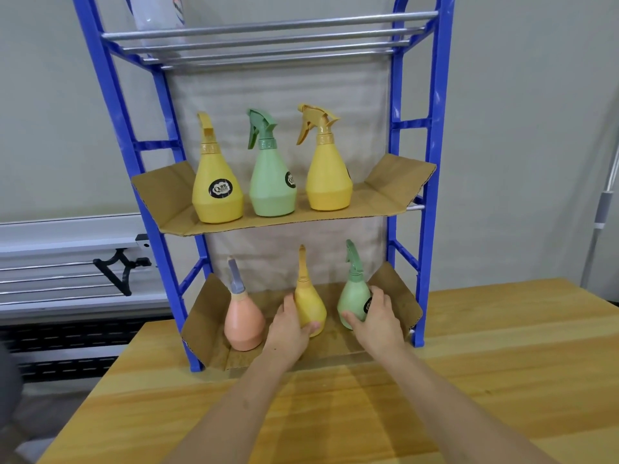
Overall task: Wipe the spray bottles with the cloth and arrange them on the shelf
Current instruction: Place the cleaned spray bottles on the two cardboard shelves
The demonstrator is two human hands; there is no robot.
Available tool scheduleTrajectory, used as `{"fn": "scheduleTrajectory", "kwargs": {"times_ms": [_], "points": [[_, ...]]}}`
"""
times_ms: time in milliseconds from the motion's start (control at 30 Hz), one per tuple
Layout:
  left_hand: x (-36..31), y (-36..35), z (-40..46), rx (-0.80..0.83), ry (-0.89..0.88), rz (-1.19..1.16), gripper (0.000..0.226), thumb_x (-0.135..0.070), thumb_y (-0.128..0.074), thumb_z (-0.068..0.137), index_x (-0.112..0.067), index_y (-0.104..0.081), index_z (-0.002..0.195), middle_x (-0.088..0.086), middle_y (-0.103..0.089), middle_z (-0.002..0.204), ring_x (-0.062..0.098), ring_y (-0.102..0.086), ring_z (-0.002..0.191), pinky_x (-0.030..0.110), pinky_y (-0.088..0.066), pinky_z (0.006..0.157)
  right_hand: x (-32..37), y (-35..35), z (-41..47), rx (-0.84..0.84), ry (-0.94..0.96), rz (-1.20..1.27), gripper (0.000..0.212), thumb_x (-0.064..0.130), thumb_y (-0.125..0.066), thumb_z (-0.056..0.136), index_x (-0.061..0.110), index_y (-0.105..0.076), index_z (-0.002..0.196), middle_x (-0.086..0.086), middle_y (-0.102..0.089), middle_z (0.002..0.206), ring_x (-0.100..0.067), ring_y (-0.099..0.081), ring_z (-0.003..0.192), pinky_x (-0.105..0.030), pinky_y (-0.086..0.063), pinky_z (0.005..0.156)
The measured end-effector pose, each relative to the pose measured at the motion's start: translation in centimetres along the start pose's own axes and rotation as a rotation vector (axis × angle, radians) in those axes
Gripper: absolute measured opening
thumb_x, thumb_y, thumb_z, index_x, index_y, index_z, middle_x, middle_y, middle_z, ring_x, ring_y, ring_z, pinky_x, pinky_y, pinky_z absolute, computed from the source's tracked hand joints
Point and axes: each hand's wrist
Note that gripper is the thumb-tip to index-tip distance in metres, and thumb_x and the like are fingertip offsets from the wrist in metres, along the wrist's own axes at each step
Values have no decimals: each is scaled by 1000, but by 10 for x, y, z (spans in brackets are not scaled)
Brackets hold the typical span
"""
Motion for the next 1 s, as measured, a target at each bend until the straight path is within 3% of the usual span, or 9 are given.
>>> {"fn": "scheduleTrajectory", "kwargs": {"times_ms": [167,400,500,800,1000], "points": [[-3,-3,-8,-22,-9,4,84,-32,-73,93,-11,-22,156,15,-38,150,35,-51,132,41,-43,104,0,1,-3,-21,-12,3,87,53,-76,89,21,-29,155,-5,-44,149,-35,-64,119,-49,-55,93],[-4,-8,-10,-44,8,7,85,-33,-70,95,-11,-17,158,17,-38,149,39,-54,129,46,-44,104,4,-1,-10,-61,-22,-22,85,54,-74,90,22,-30,155,-6,-46,142,-36,-66,112,-46,-55,86],[-3,-9,-9,-40,17,-1,86,-32,-70,95,-11,-16,158,16,-36,150,39,-52,131,47,-43,105,1,1,-9,-56,-14,-19,86,55,-74,89,21,-30,156,-8,-48,142,-36,-65,114,-47,-55,89],[-3,-10,-7,-54,62,-81,83,-31,-76,91,-17,-24,154,13,-39,152,39,-50,134,50,-43,107,0,-2,-12,-65,-4,13,86,52,-76,89,20,-32,155,-9,-48,143,-35,-65,115,-48,-57,90],[-2,-11,-18,-158,52,-167,87,-39,-72,93,-10,-22,158,15,-37,156,33,-44,140,41,-40,110,-2,-3,-12,-71,7,-1,87,53,-75,89,20,-30,156,-9,-48,142,-35,-66,113,-46,-57,86]]}}
Point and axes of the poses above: each hand's wrist, its own z-axis towards the middle knuckle, its own y-axis out of the back of the hand, x = y × z
